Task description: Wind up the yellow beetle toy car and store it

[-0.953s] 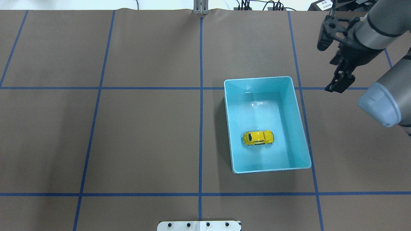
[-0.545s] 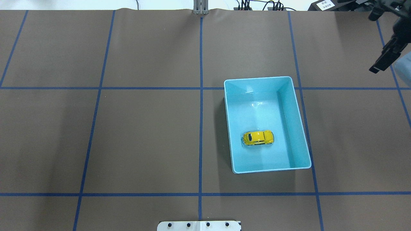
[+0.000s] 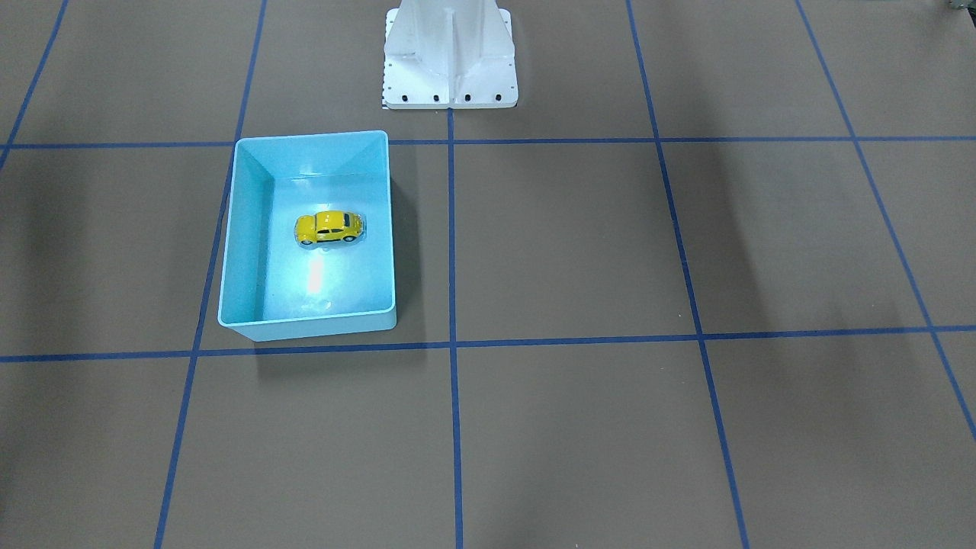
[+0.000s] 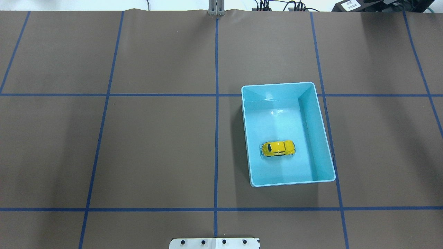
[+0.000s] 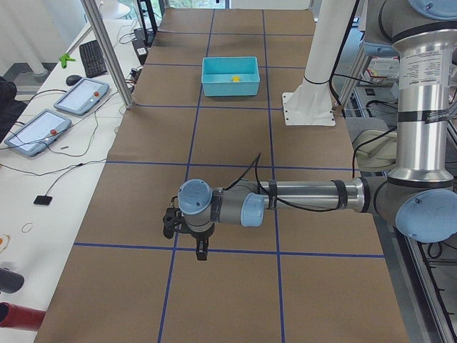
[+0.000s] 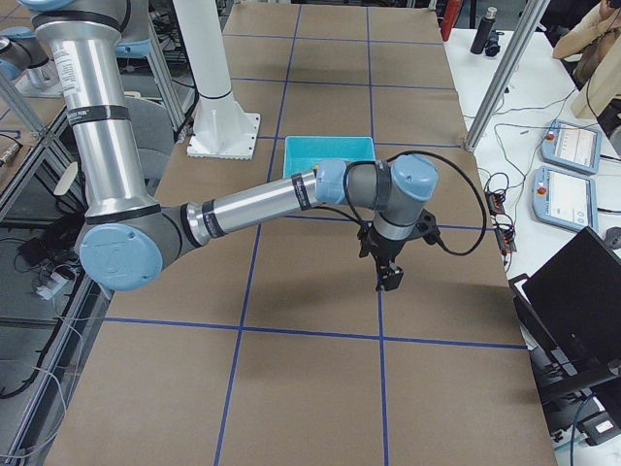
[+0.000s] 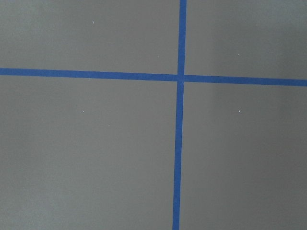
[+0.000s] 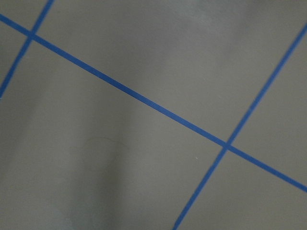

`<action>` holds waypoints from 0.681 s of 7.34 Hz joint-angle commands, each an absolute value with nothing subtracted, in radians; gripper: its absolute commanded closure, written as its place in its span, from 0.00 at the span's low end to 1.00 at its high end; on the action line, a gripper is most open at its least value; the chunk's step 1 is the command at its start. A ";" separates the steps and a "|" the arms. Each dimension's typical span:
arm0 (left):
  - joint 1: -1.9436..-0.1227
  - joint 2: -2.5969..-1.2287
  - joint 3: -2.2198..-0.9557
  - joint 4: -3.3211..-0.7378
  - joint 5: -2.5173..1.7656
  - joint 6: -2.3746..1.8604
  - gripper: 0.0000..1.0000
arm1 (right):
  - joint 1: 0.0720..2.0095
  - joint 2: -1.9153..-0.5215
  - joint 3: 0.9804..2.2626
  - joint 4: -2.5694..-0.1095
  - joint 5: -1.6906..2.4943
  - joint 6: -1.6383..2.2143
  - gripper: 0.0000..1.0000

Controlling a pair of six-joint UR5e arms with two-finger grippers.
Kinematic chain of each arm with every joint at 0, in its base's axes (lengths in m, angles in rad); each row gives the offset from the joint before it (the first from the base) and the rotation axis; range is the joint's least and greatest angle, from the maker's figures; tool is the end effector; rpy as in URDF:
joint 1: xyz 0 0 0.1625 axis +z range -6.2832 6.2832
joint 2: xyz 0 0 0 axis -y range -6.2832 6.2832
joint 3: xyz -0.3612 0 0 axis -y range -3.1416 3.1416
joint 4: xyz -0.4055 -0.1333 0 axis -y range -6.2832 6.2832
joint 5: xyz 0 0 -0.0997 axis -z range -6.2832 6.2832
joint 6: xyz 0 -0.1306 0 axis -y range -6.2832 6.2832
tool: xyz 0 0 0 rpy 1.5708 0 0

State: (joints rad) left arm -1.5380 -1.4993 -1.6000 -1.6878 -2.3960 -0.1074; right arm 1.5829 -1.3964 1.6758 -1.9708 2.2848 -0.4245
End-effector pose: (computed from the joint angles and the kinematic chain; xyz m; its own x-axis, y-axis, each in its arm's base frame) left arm -0.0214 -0.4863 0.6208 0.6759 -0.0302 -0.7364 0.0400 0.9992 -0.0043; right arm 0.0543 -0.5389 0.5164 0.6927 -0.3287 0.6420 0.2999 0.9408 0.1581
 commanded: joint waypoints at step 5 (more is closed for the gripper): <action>-1.535 -1.505 -1.600 -1.687 -2.396 -0.109 0.00 | 1.697 -1.497 1.513 -1.769 2.261 -0.163 0.00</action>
State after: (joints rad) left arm -1.5352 -1.5050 -1.5990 -1.6878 -2.3955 -0.1082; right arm 1.6958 -1.4774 1.5236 -1.8064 2.2659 -0.1893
